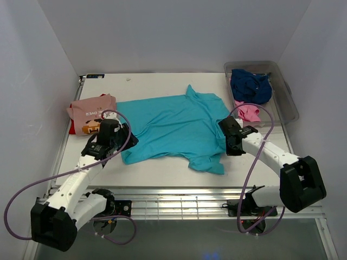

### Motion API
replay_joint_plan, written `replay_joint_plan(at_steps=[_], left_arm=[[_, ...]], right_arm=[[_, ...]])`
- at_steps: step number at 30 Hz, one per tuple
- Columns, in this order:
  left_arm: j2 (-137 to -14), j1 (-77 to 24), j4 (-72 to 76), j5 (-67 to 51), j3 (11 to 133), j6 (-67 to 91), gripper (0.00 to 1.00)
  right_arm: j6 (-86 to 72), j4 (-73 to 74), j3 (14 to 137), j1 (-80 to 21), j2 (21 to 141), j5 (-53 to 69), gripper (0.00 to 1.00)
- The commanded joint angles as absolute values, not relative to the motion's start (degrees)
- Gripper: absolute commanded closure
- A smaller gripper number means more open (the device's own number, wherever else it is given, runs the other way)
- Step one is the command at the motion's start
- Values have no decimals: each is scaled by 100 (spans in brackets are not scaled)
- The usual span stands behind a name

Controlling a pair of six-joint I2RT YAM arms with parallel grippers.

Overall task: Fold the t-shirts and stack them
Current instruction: Flatten out the tshirt

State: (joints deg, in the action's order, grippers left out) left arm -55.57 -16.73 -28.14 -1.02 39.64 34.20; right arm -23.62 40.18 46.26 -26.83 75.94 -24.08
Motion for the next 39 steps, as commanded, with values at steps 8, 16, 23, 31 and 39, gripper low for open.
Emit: replay_joint_plan(at_steps=[8, 16, 23, 31, 39], left_arm=[[-4676, -1731, -2997, -431, 3604, 3524, 51], [-4913, -1723, -3164, 166, 3639, 3674, 25], [-5605, -1723, -3252, 825, 3656, 3805, 9], [-6863, -1723, -3024, 1300, 3954, 3903, 10], [-7523, -1723, -3295, 1713, 4702, 4025, 14]], right_arm=[[-2136, 4166, 5378, -2207, 8173, -3894, 92], [-1793, 3296, 4844, -2188, 7375, -2102, 67], [-1459, 3085, 4404, -2250, 6961, -1178, 55], [-1459, 3331, 4623, -2373, 7268, -1055, 56], [-1643, 3665, 5088, -2364, 7286, -949, 59]])
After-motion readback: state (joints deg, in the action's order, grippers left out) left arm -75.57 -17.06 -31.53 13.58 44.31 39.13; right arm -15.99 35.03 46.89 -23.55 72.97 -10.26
